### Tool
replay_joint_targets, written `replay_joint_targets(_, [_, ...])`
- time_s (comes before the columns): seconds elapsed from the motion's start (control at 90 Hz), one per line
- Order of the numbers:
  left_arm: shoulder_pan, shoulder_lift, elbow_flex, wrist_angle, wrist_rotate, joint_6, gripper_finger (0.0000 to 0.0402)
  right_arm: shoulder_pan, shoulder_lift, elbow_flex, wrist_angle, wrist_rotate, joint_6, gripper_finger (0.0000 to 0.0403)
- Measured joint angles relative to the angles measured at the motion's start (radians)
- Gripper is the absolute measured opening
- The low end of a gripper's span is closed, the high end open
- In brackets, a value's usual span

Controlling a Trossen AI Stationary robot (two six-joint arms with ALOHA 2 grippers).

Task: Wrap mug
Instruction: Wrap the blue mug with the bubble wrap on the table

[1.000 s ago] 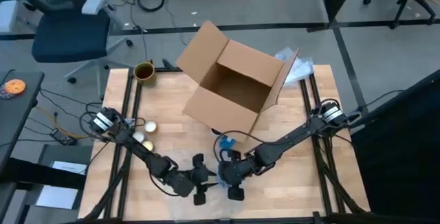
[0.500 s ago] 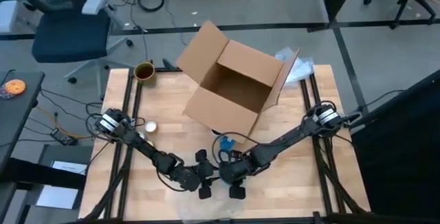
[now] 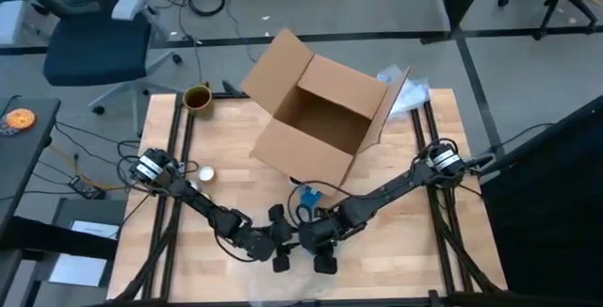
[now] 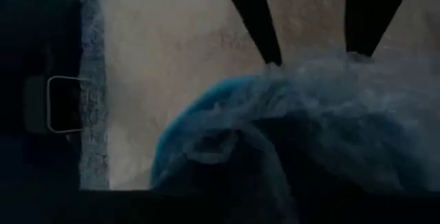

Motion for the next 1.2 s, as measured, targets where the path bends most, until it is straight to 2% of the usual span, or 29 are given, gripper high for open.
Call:
replay_joint_targets(0.267, [0.0,0.0,0.0,-0.002,-0.001,0.001,0.0142,0.0,-0.001,0.106,-0.129,0.017,0.042,0.008])
replay_joint_targets(0.456, [-0.001,-0.017,0.0,-0.008,0.0,0.023,0.0142,0.0,-0.001,0.112,-0.146,0.035,0.041,0.0065])
replay_joint_targets(0.622, [-0.022,-0.11,0.0,-0.037,0.003,0.056,0.0142,0.0,0.04,0.093,-0.145,0.041,0.042,0.0046])
replay_joint_targets(0.778, [-0.046,-0.198,-0.001,-0.027,-0.045,0.126,0.0142,0.002,0.082,0.094,-0.142,0.035,0.031,0.0027])
replay_joint_targets(1.0, [-0.046,-0.154,0.0,0.045,-0.08,0.129,0.0142,0.009,0.068,0.096,-0.142,0.087,0.026,0.0002])
replay_joint_targets(1.2, [-0.027,-0.06,0.0,0.251,-0.083,0.152,0.0142,0.009,0.061,0.11,-0.138,0.079,0.023,0.0001])
